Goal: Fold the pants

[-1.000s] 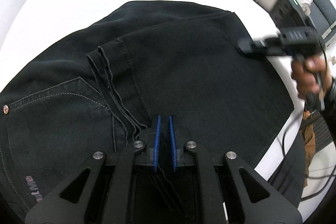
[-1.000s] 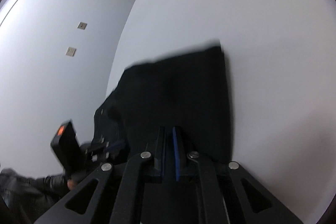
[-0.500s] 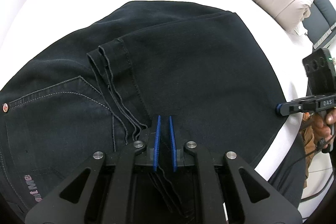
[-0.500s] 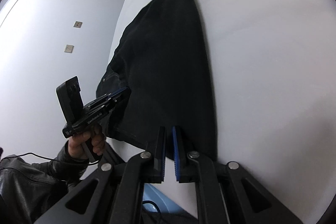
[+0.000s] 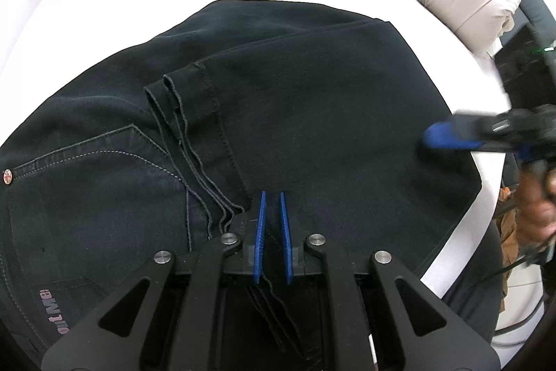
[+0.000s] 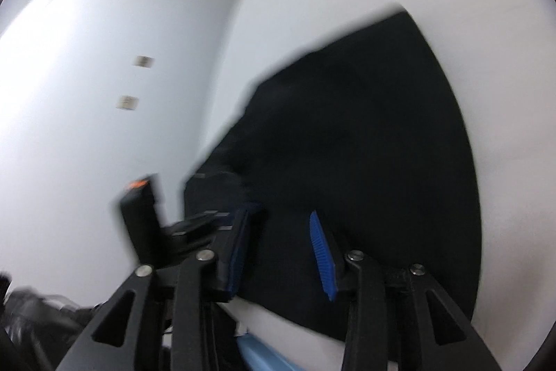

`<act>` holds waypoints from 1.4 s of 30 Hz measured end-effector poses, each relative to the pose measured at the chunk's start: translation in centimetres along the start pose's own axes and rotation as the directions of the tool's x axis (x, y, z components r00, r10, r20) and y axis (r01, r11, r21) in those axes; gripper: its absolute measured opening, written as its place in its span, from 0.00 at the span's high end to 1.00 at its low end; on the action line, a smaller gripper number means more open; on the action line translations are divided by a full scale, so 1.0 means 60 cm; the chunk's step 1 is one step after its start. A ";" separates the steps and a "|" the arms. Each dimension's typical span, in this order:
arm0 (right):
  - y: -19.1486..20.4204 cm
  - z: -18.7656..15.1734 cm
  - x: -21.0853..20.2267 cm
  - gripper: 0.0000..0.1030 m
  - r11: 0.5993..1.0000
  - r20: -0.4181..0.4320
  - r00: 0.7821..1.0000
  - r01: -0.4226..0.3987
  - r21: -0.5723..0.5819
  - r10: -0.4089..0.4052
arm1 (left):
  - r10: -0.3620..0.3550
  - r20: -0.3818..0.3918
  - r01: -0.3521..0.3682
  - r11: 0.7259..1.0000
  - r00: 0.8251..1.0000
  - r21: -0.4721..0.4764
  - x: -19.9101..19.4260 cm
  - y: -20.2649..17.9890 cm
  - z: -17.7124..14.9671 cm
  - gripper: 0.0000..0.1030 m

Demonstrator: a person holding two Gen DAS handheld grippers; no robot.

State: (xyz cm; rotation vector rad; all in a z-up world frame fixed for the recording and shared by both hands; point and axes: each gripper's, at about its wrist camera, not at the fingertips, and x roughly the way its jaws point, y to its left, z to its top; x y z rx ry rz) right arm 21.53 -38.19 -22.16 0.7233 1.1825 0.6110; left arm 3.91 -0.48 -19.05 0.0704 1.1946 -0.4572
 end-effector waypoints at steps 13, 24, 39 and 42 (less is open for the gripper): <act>0.062 -0.017 -0.008 0.55 0.999 0.054 0.998 0.043 -0.022 -0.042 | -0.057 0.031 0.058 0.997 0.998 -0.052 -0.031 0.020 -0.014 0.92; 0.082 -0.029 0.105 0.37 0.995 0.000 0.996 0.086 -0.050 -0.086 | -0.140 0.167 0.186 0.935 0.976 -0.302 -0.172 0.154 -0.144 0.89; 0.237 -0.022 0.102 0.47 0.978 0.023 0.998 0.067 -0.195 -0.064 | -0.166 0.381 0.404 0.565 0.910 -0.719 -0.255 0.349 -0.355 0.12; 0.239 0.012 0.135 0.62 0.979 0.021 0.996 0.092 -0.184 -0.090 | -0.200 0.412 0.454 0.492 0.889 -0.742 -0.239 0.361 -0.370 0.12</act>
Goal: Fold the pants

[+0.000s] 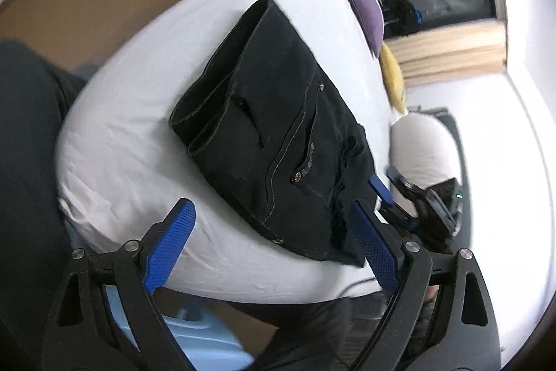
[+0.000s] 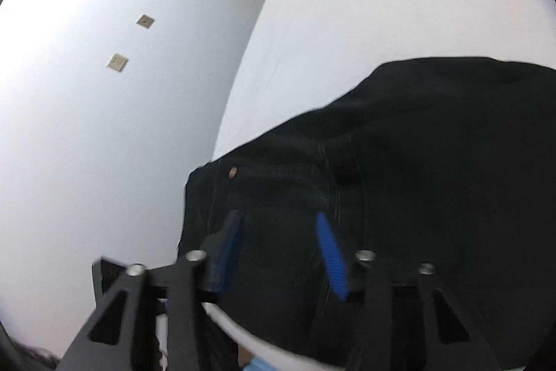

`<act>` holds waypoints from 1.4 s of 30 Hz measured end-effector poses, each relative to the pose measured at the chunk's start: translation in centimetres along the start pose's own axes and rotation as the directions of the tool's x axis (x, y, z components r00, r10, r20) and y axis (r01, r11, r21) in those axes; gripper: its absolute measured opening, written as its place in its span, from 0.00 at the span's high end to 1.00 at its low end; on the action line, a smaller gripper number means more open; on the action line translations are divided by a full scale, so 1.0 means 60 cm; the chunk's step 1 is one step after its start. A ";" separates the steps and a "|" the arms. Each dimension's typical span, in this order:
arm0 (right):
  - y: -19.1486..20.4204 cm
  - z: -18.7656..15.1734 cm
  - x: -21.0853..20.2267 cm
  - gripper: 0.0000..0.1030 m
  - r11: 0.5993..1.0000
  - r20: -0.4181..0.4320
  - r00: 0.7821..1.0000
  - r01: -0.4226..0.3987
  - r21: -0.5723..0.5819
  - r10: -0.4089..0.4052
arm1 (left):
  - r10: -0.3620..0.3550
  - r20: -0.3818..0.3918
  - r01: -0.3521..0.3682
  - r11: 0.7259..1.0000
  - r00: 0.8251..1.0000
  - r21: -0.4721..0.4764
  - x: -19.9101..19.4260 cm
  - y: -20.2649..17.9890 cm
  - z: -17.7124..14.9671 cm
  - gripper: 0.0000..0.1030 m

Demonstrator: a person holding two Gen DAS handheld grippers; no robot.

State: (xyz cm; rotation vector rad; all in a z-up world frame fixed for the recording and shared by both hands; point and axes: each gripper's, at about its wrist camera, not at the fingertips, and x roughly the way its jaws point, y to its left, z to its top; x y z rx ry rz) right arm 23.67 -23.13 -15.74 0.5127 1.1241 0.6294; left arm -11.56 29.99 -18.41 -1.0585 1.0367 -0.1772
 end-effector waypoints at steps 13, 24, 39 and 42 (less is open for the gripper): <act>-0.083 -0.080 0.011 0.77 0.990 -0.082 0.993 0.099 0.099 -0.091 | -0.007 0.074 0.017 0.990 0.997 -0.140 0.021 0.062 0.037 0.12; -0.069 -0.117 -0.024 0.74 0.994 -0.055 0.998 0.049 0.095 -0.043 | -0.046 0.166 0.076 0.981 0.985 -0.178 0.050 0.046 0.061 0.14; -0.027 -0.027 -0.052 0.74 0.978 -0.088 0.976 0.192 -0.079 -0.199 | -0.015 0.171 0.033 0.994 0.985 -0.108 0.056 -0.014 0.099 0.79; -0.036 -0.007 -0.037 0.74 0.966 -0.108 0.963 0.237 -0.102 -0.248 | -0.011 0.191 0.010 1.000 0.982 0.004 0.050 -0.060 0.101 0.84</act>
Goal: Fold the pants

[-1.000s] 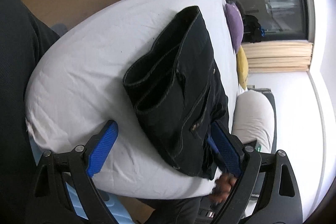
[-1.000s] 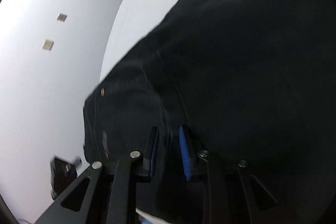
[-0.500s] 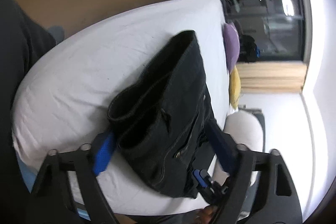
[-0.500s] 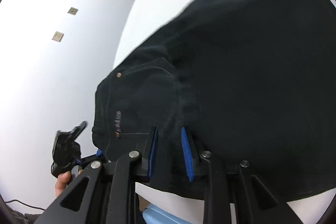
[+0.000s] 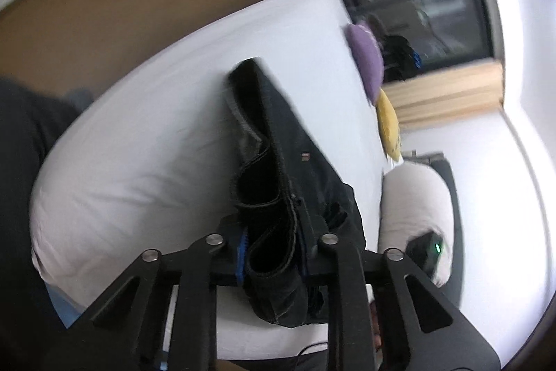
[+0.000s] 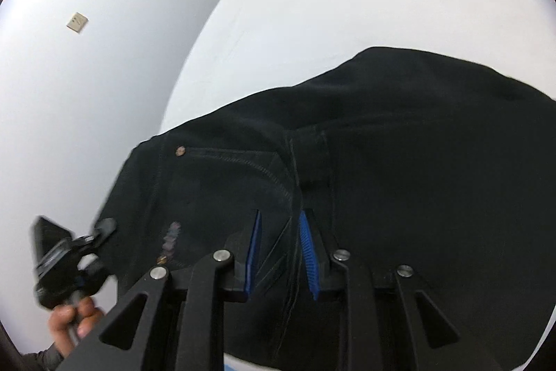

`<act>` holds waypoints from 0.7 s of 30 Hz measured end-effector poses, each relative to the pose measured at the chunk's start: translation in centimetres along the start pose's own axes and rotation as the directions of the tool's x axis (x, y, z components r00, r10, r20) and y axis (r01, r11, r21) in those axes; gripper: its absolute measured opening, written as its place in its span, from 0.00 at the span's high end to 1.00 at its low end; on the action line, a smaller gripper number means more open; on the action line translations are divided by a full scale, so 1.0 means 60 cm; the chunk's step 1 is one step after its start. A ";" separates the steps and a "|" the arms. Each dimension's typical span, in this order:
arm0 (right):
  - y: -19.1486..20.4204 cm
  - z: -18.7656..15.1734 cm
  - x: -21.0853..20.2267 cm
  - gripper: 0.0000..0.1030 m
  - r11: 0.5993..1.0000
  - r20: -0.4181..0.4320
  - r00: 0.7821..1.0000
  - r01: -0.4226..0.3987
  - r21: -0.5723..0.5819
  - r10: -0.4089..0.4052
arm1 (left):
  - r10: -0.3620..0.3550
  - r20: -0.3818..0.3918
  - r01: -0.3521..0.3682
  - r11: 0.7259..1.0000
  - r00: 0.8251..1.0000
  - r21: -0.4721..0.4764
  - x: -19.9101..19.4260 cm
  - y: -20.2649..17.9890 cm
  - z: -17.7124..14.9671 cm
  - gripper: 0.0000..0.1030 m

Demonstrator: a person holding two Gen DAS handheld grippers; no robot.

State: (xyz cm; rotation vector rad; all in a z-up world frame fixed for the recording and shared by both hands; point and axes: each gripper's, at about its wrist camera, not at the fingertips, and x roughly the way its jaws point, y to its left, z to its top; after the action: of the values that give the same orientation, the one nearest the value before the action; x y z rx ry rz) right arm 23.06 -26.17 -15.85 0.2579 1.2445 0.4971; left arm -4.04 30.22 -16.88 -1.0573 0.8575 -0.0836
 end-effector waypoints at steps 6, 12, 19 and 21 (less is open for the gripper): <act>-0.038 -0.011 0.033 0.75 0.998 -0.056 0.997 0.050 0.044 -0.048 | 0.023 0.035 -0.030 0.981 0.999 0.194 0.004 -0.078 0.003 0.84; -0.011 -0.033 0.042 0.45 0.999 -0.016 0.999 0.047 -0.020 -0.048 | 0.060 0.021 -0.064 0.941 0.998 0.331 0.043 -0.137 -0.018 0.89; -0.063 -0.036 -0.034 0.48 0.962 0.088 0.970 -0.238 0.132 0.228 | 0.053 0.019 -0.055 0.860 0.998 0.507 0.067 -0.217 -0.055 0.89; -0.085 -0.032 -0.061 0.62 0.952 0.105 0.960 -0.274 0.139 0.261 | 0.049 0.004 -0.042 0.815 0.999 0.579 0.088 -0.254 -0.081 0.89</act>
State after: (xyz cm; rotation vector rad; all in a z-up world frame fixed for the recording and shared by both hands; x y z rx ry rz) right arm 21.53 -32.53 -15.68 0.5781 1.1707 0.6182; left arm 1.40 16.38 -8.92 -0.4575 0.7936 -0.2939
